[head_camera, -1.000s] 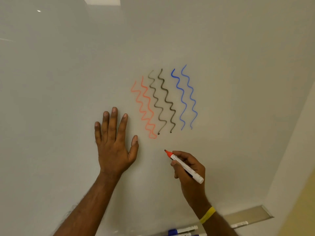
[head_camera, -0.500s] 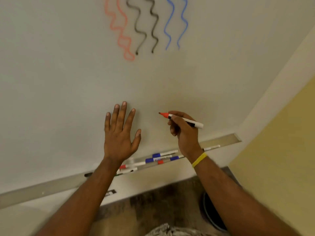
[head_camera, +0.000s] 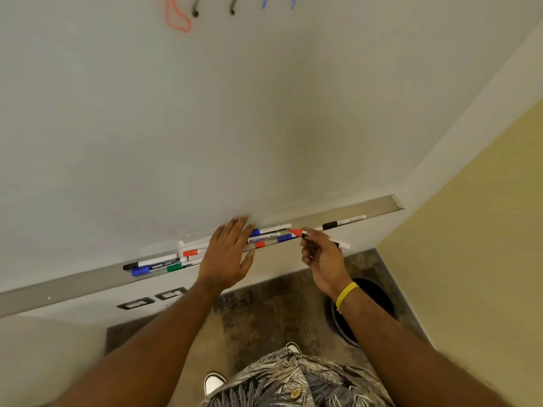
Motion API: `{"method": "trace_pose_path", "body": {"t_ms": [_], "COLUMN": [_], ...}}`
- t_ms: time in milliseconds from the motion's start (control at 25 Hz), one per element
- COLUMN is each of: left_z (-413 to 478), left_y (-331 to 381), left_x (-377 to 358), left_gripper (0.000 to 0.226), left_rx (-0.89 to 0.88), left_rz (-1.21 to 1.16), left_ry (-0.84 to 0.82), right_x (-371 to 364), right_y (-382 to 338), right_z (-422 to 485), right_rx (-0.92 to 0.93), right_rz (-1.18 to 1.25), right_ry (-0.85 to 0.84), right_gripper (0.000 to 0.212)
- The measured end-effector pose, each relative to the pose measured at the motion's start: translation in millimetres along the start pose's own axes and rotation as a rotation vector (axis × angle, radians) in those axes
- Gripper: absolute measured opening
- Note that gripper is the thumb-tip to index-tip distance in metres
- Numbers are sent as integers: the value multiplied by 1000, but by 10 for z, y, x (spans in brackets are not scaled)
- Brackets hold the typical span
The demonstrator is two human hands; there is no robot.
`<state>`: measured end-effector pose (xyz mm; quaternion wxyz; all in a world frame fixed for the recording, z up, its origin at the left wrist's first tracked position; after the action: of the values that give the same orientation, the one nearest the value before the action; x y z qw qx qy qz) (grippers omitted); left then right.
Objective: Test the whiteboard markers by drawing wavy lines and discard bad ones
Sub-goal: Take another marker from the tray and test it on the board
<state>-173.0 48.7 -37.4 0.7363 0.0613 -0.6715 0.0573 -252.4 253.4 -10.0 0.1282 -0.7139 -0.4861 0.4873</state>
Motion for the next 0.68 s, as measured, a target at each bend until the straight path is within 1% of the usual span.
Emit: {"method": "trace_pose_path", "body": {"t_ms": [120,200,280,320,480,680], "left_z": [54,112,172,228,445,637], "left_y": [94,130,147,168,268,313], "left_x": [-204,-308,-395,-435,-532,-636], "left_gripper": [45,37,35,34,26,20], "left_rx": [32,144,257,272,187,87], "left_rz": [19,1,-84,-106,-107,-2], "left_ry": [-128,-236,-252,-248,-261,-297], "right_x": [114,158,194,223,350,500], "right_y": [103,144,158,151,109,87], "right_z": [52,84,115,140,211,293], "right_rx": [-56,-72,-77,-78,-70,-80], "right_rz": [-31,-31,-37,-41,-69,-111], "right_ry": [44,69,91,99,116,145], "right_gripper": [13,14,13,13,14,17]}}
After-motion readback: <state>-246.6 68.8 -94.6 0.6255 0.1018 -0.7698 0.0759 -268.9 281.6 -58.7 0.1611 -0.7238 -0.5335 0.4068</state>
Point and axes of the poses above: each hand's wrist, its own z-axis towards the middle knuckle, its own x-axis out of the back of the hand, y = z × x, the point moved 5 cm from there along z, towards the middle knuckle, and after that the axes turned 13 degrees about z, right-handed, at the moved point
